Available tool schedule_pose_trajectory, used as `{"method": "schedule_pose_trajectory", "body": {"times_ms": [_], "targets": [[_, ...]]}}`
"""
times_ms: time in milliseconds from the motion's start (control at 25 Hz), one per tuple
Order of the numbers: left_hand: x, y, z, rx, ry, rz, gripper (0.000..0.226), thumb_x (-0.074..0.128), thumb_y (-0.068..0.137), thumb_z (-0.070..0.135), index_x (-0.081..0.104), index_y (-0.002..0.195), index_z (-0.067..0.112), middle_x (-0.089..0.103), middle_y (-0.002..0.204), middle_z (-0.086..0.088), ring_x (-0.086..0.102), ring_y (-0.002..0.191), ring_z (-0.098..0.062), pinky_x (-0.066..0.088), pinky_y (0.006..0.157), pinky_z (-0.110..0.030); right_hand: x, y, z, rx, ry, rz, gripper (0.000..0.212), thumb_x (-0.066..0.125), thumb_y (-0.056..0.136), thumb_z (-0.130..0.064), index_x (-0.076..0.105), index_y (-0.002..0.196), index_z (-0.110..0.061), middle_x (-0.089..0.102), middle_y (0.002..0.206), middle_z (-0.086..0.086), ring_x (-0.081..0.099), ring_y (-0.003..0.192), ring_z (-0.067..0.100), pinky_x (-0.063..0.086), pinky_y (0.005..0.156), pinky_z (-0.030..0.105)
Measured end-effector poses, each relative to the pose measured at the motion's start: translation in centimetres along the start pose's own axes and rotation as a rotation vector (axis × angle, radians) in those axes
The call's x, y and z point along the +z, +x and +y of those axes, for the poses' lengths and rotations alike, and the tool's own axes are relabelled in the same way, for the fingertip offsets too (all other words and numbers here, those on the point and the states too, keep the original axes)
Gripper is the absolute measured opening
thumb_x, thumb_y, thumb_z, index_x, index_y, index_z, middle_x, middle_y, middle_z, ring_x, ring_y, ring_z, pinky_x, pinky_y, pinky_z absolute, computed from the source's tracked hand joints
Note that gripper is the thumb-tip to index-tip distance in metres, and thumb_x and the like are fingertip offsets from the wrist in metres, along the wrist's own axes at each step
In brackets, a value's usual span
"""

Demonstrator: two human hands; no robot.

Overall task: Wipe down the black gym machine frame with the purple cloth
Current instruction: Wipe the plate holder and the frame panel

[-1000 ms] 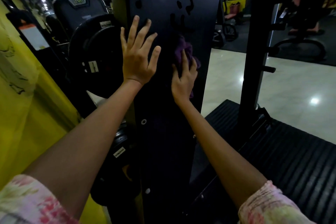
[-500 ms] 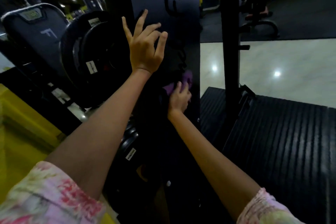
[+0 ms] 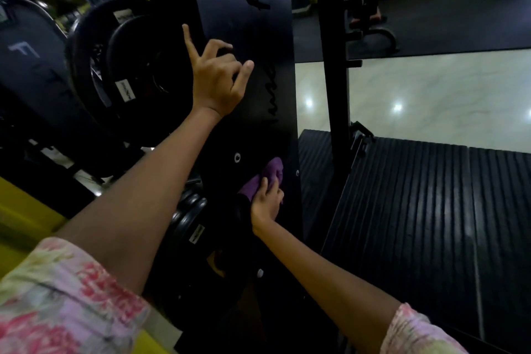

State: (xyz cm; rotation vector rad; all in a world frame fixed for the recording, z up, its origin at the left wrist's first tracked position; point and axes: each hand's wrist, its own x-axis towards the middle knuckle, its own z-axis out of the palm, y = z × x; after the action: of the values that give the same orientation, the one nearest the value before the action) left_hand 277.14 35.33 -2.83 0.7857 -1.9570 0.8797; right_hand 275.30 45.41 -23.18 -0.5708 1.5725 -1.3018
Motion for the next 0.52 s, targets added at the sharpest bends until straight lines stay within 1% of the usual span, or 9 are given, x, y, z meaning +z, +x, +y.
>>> {"method": "schedule_pose_trajectory", "body": {"times_ms": [40,80,160,240,320,360,400,440,520], "targets": [[0.0,-0.2,0.2,0.014,0.015,-0.004,0.043,0.050,0.094,0.028,0.071,0.060,0.012,0.065,0.058,0.001,0.064,0.095,-0.023,0.009,0.105,-0.066,0.1,-0.3,-0.9,0.032,0.045,0.019,0.048,0.027,0.101,-0.044,0.032,0.145,-0.026,0.032,0.146,0.010,0.042,0.125,0.034,0.038,0.099,0.038],[0.0,-0.3,0.2,0.018,0.033,-0.016,0.043,0.050,0.095,0.029,0.071,0.061,0.013,0.066,0.060,0.002,0.063,0.098,-0.023,0.010,0.106,-0.066,0.3,-0.6,-2.7,0.002,0.075,0.051,0.047,0.027,0.102,-0.043,0.033,0.145,-0.025,0.033,0.145,0.010,0.043,0.125,0.034,0.038,0.098,0.037],[0.0,-0.4,0.1,0.021,0.055,-0.030,0.043,0.049,0.095,0.031,0.072,0.063,0.014,0.067,0.061,0.003,0.062,0.101,-0.021,0.011,0.107,-0.065,0.7,-1.7,-7.0,-0.180,0.100,0.105,0.046,0.032,0.101,-0.040,0.036,0.144,-0.024,0.035,0.145,0.007,0.043,0.126,0.031,0.038,0.097,0.037],[0.2,-0.5,0.1,0.033,0.064,0.002,0.041,0.051,0.094,0.031,0.073,0.064,0.013,0.068,0.062,0.003,0.063,0.099,-0.020,0.011,0.106,-0.065,1.1,-2.7,-10.1,-0.405,0.106,0.104,0.045,0.039,0.100,-0.037,0.038,0.144,-0.025,0.036,0.145,0.004,0.041,0.126,0.028,0.038,0.097,0.037],[0.3,-0.6,0.2,0.037,0.064,0.034,0.038,0.053,0.093,0.029,0.073,0.065,0.012,0.068,0.061,0.002,0.064,0.096,-0.021,0.012,0.105,-0.064,1.3,-2.8,-10.3,-0.544,0.053,0.118,0.046,0.042,0.099,-0.037,0.037,0.144,-0.029,0.035,0.146,0.002,0.040,0.125,0.026,0.040,0.094,0.038],[0.3,-0.6,0.1,0.037,0.061,0.038,0.038,0.054,0.093,0.029,0.073,0.065,0.012,0.067,0.061,0.002,0.064,0.095,-0.021,0.012,0.105,-0.064,1.3,-2.5,-9.3,-0.574,0.018,0.140,0.046,0.043,0.099,-0.037,0.037,0.144,-0.030,0.035,0.146,0.002,0.039,0.125,0.026,0.040,0.092,0.037],[0.3,-0.6,0.1,0.038,0.057,0.039,0.038,0.054,0.093,0.029,0.072,0.064,0.012,0.067,0.061,0.002,0.064,0.095,-0.021,0.012,0.105,-0.064,1.3,-2.1,-7.7,-0.573,-0.009,0.167,0.046,0.044,0.099,-0.037,0.037,0.144,-0.030,0.036,0.147,0.003,0.039,0.124,0.027,0.039,0.092,0.035],[0.4,-0.6,0.0,0.039,0.056,0.042,0.038,0.054,0.093,0.029,0.072,0.064,0.013,0.067,0.060,0.002,0.064,0.094,-0.021,0.012,0.105,-0.064,1.5,-1.6,-5.8,-0.535,-0.022,0.193,0.046,0.044,0.099,-0.037,0.038,0.144,-0.030,0.036,0.147,0.004,0.040,0.124,0.029,0.038,0.092,0.034],[0.4,-0.6,0.2,0.044,0.057,0.039,0.037,0.054,0.092,0.029,0.072,0.064,0.013,0.067,0.060,0.003,0.064,0.093,-0.020,0.013,0.105,-0.064,1.7,-0.8,-1.7,-0.357,-0.020,0.216,0.046,0.042,0.099,-0.037,0.037,0.144,-0.029,0.035,0.149,0.005,0.040,0.123,0.032,0.035,0.096,0.034]]}}
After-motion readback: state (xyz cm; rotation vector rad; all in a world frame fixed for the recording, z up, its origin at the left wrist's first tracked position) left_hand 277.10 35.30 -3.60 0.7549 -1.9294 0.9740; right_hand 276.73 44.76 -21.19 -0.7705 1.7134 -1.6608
